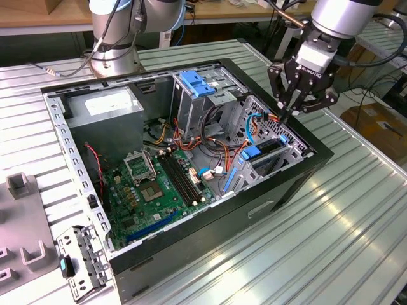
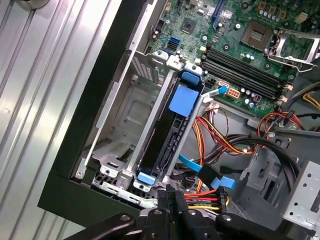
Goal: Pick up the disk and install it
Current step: 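Insert the first disk wire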
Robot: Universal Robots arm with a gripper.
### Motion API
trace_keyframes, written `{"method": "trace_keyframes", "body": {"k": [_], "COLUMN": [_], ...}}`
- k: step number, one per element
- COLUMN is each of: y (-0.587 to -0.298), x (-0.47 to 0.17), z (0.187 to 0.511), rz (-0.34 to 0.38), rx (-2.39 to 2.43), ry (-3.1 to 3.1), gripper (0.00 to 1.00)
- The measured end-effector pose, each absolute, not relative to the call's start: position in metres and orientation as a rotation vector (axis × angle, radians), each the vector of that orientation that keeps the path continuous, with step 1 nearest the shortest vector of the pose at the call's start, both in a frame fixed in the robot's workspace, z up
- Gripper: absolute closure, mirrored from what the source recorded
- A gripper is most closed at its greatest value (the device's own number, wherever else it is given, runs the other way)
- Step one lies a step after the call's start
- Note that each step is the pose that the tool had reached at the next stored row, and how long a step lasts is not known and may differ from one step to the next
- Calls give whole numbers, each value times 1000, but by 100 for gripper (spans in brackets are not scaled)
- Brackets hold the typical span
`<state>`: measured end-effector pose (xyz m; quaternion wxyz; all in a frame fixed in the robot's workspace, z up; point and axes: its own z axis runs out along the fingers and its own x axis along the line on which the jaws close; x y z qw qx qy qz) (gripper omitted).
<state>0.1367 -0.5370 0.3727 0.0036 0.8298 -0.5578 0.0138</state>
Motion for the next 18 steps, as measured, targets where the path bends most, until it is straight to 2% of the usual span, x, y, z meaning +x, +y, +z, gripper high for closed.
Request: {"method": "trace_keyframes", "body": {"k": [18], "y": [-537], "x": [126], "z": [369], "rz": [45], "rx": [2340], "ry": [-2082], "gripper": [84]}}
